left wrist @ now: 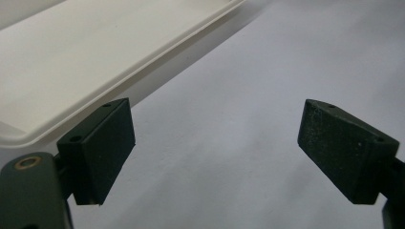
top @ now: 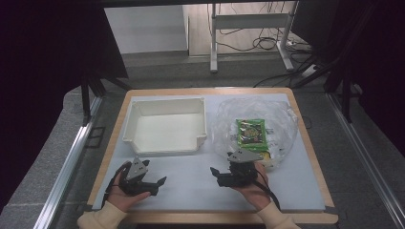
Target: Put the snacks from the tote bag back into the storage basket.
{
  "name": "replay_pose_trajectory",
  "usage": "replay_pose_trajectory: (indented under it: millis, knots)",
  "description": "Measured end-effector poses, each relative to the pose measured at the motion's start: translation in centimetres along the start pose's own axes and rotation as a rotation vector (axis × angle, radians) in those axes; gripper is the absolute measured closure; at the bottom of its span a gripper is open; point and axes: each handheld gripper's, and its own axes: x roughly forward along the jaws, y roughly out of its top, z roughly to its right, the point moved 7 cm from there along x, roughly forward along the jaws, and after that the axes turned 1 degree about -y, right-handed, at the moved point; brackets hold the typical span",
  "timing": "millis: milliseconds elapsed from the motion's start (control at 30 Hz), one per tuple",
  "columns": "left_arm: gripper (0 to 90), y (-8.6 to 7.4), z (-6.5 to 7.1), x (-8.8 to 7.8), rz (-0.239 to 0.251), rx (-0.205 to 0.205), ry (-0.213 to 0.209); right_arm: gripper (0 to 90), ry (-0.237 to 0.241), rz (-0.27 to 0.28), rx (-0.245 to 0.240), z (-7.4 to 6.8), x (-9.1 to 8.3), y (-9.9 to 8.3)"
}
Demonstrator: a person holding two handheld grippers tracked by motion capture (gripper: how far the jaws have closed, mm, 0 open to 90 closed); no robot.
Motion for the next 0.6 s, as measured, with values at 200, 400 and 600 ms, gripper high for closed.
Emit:
replay_pose_trajectory:
  millis: [200, 400, 600]
  knots:
    - [12.6, -0.1, -0.1, 0.0, -0.008, 0.011, 0.003, 18.4, 0.003, -0.021, -0.009, 0.0, 0.2, 0.2]
    - [12.7, -0.2, -0.2, 0.1, -0.016, 0.017, 0.001, 15.4, 0.014, -0.035, 0.0, 0.4, 0.0, 0.7]
    - [12.7, -0.2, -0.1, 0.1, -0.016, 0.016, 0.001, 14.4, 0.005, -0.028, 0.024, 0.9, -0.5, 1.4]
